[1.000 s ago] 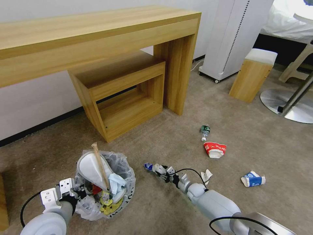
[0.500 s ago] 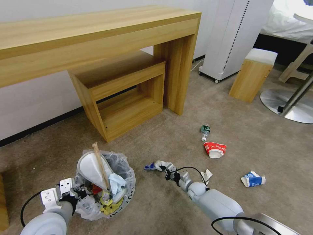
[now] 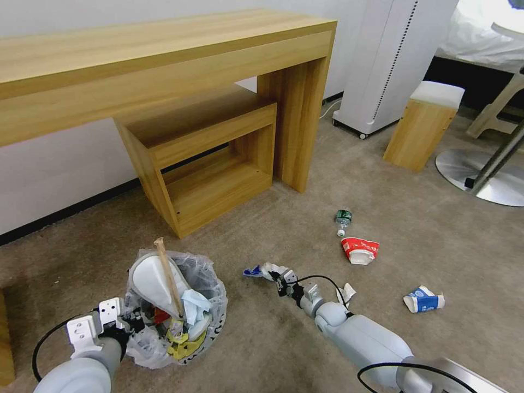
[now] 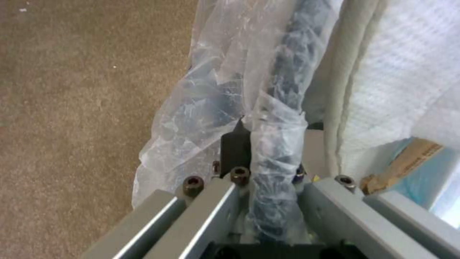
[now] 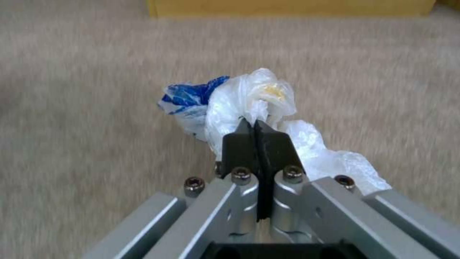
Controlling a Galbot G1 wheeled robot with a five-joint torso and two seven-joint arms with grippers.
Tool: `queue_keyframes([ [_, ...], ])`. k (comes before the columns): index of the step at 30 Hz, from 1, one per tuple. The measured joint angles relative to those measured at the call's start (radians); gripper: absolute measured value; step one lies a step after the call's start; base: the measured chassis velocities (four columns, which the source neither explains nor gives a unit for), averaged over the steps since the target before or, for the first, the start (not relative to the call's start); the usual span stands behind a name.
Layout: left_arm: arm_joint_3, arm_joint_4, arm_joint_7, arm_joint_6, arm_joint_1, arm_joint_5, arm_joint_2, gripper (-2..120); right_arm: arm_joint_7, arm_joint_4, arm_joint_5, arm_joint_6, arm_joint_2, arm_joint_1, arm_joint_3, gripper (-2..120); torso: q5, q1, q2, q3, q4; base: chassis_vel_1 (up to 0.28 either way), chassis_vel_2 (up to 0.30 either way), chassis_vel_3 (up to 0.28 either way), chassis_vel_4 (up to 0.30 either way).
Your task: Pick up the trash bin and place the garbage on the floor into it.
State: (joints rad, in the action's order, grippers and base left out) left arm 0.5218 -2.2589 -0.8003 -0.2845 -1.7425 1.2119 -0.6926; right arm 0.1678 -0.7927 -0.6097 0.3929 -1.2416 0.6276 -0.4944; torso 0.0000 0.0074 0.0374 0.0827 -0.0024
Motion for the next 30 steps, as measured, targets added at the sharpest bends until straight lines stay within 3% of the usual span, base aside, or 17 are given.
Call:
queue_keyframes([
  [4,0.000,0.004,0.002,0.000,0.001,0.007,0.000,0,-0.006,-0.094,-0.020,0.004,0.027,-0.001,0.031,0,0.0001,0.000,0.000,0.000,0.0002,0.000,0.000,0.000,0.000],
  [6,0.008,0.004,0.002,0.001,-0.009,0.013,-0.001,0,-0.019,-0.230,-0.052,0.019,0.088,-0.004,0.063,0,-0.0001,0.000,0.000,0.000,0.0002,0.000,0.000,0.000,0.000],
  [13,0.014,-0.002,-0.009,0.003,0.002,0.039,0.015,0,0.001,-0.391,-0.052,0.078,0.174,-0.018,0.128,0,-0.0001,0.000,0.000,0.000,-0.0002,0.000,0.000,0.000,0.000],
  [16,0.015,0.002,-0.010,0.003,0.003,0.041,0.017,0,0.026,-0.413,-0.066,0.104,0.179,-0.024,0.144,0,0.0000,0.000,0.000,0.000,-0.0002,0.000,0.000,0.000,0.000],
  [19,0.016,0.010,-0.013,0.003,0.008,0.052,0.020,0,0.106,-0.475,-0.164,0.157,0.170,-0.057,0.153,0,0.0000,0.000,0.000,0.000,0.0003,0.000,0.000,0.000,0.000],
  [28,0.015,0.013,-0.018,0.003,0.012,0.067,0.023,0,0.153,-0.596,-0.249,0.126,0.159,-0.103,0.104,0,-0.0002,0.000,0.000,0.000,0.0003,0.000,0.000,0.000,0.000],
  [30,0.015,0.017,-0.022,0.003,0.021,0.075,0.025,0,0.158,-0.661,-0.285,0.091,0.155,-0.113,0.056,0,-0.0003,0.000,0.000,0.000,0.0000,0.000,0.000,0.000,0.000],
])
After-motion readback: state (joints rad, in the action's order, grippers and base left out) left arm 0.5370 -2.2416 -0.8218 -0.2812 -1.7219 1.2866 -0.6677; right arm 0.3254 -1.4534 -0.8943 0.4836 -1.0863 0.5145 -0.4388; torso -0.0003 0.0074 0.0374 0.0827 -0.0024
